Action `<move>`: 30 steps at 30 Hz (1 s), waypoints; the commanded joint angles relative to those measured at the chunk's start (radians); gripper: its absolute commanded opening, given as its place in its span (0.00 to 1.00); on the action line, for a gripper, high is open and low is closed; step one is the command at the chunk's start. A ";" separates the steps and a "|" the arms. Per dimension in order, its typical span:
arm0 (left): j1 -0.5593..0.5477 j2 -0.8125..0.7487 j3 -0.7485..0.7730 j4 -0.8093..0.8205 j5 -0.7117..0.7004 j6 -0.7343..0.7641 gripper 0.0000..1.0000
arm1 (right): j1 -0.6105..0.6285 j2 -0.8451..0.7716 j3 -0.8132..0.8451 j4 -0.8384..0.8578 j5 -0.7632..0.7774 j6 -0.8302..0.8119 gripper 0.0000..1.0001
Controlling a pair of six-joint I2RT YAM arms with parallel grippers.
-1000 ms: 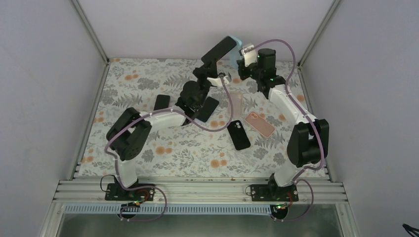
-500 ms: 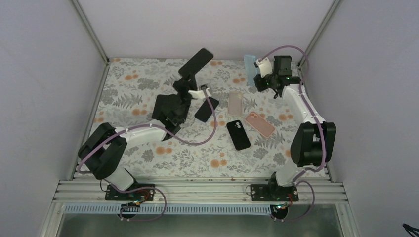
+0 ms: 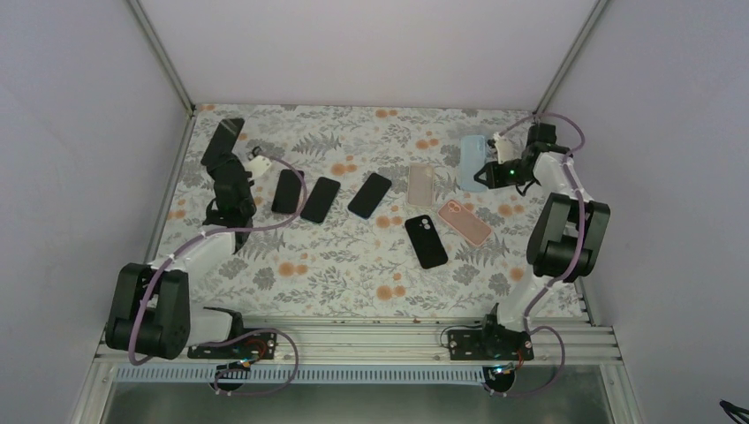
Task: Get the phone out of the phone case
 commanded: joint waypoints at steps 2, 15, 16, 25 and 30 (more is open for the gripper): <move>0.044 0.012 -0.069 -0.099 0.082 -0.096 0.02 | -0.063 0.072 0.037 -0.054 -0.085 -0.038 0.04; 0.085 0.392 -0.234 0.339 -0.002 0.026 0.02 | -0.271 0.214 0.079 -0.124 -0.063 -0.168 0.04; 0.085 0.405 -0.235 0.344 0.000 0.022 0.02 | -0.277 0.222 0.075 -0.126 -0.063 -0.175 0.04; 0.090 0.412 -0.225 0.272 0.006 0.009 0.98 | -0.301 0.277 0.061 -0.081 -0.048 -0.171 0.32; 0.118 0.340 -0.221 0.202 -0.015 0.020 1.00 | -0.308 0.229 0.029 -0.006 0.041 -0.134 1.00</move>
